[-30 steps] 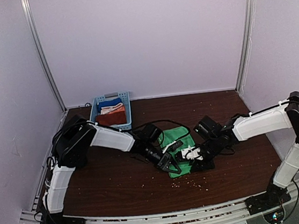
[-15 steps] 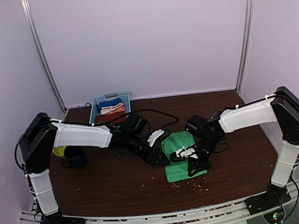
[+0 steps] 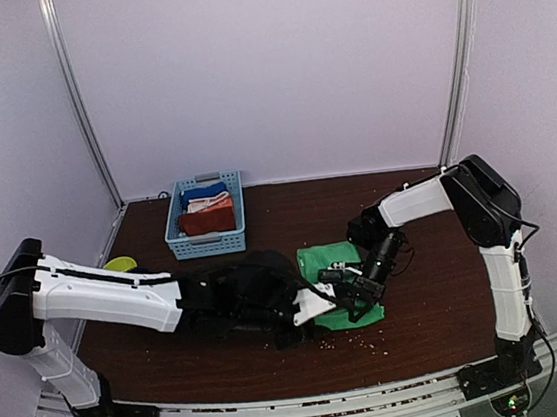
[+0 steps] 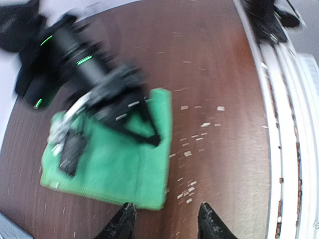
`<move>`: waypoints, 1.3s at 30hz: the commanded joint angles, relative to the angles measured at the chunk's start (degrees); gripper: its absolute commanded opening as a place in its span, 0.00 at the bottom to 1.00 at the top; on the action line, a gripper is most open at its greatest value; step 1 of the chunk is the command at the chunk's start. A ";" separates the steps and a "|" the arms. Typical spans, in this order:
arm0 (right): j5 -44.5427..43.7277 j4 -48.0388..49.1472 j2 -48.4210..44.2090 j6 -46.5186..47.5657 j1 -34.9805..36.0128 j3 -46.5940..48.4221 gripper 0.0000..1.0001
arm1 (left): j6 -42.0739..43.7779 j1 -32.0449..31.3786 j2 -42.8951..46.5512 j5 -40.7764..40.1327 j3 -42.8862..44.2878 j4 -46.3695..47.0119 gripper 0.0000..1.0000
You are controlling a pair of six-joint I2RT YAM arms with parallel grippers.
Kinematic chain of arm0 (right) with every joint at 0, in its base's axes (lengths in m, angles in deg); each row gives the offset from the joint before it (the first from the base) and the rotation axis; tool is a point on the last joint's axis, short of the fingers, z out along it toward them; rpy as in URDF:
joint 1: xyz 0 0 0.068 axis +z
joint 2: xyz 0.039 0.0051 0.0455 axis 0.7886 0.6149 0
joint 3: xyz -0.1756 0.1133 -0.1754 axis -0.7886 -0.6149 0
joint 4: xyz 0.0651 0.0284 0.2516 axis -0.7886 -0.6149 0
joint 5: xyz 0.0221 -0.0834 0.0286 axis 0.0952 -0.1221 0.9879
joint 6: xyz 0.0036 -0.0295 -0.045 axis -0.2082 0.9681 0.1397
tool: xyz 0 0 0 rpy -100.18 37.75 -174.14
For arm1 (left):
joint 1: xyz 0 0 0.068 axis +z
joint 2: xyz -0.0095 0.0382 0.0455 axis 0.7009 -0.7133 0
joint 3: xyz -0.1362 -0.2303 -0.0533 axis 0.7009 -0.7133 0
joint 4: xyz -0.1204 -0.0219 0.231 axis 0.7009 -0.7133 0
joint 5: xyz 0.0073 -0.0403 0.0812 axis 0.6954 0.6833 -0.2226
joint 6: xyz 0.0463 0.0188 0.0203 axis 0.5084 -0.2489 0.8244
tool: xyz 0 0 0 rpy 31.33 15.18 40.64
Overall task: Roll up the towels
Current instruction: Roll the towel at the center of the board.
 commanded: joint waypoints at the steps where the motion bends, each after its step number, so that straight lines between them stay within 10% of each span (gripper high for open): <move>1: -0.81 -1.67 4.53 -3.46 -0.91 0.79 0.00 | 12.31 -2.85 -9.00 -8.28 6.12 -0.43 0.45; 18: -2.48 1.00 4.31 -5.25 -1.00 -0.72 0.00 | 20.83 -3.55 -25.88 -16.78 15.21 2.40 0.44; 29: -0.17 -1.34 -0.92 -2.59 -1.05 -0.85 0.12 | 20.02 -2.77 -29.50 -21.73 17.21 -2.17 0.21; 39: 5.79 -13.25 -14.37 1.32 -8.39 13.05 0.27 | 11.15 -1.43 -28.94 -7.67 22.59 -13.78 0.05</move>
